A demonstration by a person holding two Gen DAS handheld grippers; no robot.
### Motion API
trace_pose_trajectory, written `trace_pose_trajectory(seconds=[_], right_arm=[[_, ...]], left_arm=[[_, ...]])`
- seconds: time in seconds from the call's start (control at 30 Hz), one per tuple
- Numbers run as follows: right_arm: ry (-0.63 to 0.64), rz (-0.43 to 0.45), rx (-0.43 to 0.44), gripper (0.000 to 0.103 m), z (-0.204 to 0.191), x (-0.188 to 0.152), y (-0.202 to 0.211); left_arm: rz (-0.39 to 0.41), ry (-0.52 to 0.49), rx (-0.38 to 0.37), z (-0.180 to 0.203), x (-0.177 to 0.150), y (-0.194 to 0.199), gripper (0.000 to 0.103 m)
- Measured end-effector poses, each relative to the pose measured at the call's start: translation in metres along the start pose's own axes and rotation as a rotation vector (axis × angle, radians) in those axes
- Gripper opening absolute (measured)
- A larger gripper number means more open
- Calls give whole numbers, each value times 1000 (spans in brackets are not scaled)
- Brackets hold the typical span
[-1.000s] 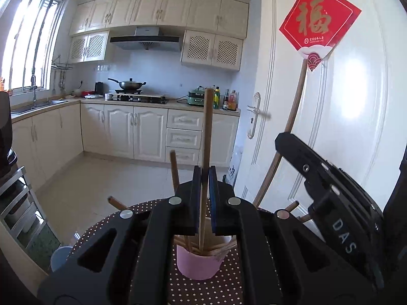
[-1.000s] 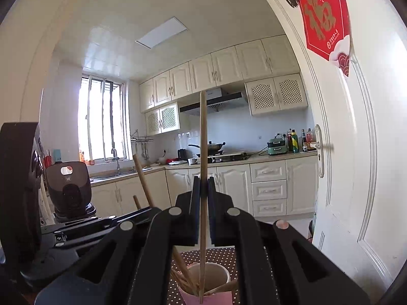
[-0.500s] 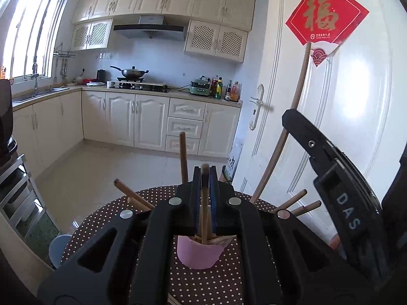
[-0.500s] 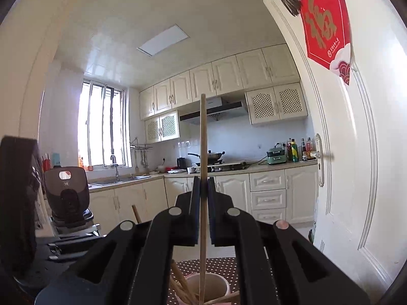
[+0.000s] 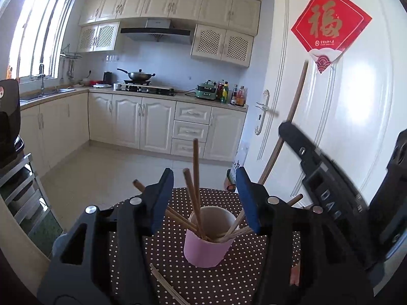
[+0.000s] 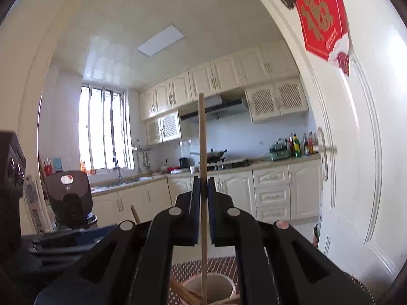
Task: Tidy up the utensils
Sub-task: 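Open the left tool and then the right tool above the cup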
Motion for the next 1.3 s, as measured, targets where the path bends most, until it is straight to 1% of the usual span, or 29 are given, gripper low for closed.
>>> trace_pose_trajectory(seconds=[0.17, 0.33, 0.4, 0.47, 0.6, 0.67, 0.7, 0.73, 0.9, 1.1, 1.3], right_arm=[[-8, -44, 13, 5, 3, -14, 0], [12, -79, 17, 5, -3, -21, 4], [13, -100, 22, 6, -5, -24, 5], [11, -119, 24, 6, -6, -26, 7], [5, -138, 30, 7, -8, -27, 14], [8, -139, 33, 11, -10, -26, 21], [4, -142, 35, 20, -11, -26, 24], [0, -144, 36, 26, -12, -25, 28], [-3, -132, 33, 30, -18, -21, 49], [-3, -127, 34, 36, -27, -20, 79], [2, -131, 26, 41, -34, -28, 107]], left_arm=[[9, 13, 10, -3, -1, 6, 53], [10, 30, 27, -7, -2, 13, 57], [10, 28, 34, -7, -4, 16, 58], [7, 20, 57, -7, -6, 19, 58], [6, 28, 65, -9, -11, 30, 61], [5, 30, 78, -9, -14, 37, 63], [7, 33, 85, -12, -17, 41, 67], [7, 36, 91, -12, -19, 45, 68], [11, 34, 131, -12, -29, 68, 73], [42, 41, 151, -9, -42, 100, 82], [71, 32, 211, -8, -59, 128, 86]])
Point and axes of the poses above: each gripper's, at about its wrist camera, not at the fingertips, and y roughly against the way its jaws point, z to its right, x to its top, the point moved 5 cm from there along -y, roughly the way its jaws point, and after that the axes turned 12 degrees about -z, right-handed, at the moved point
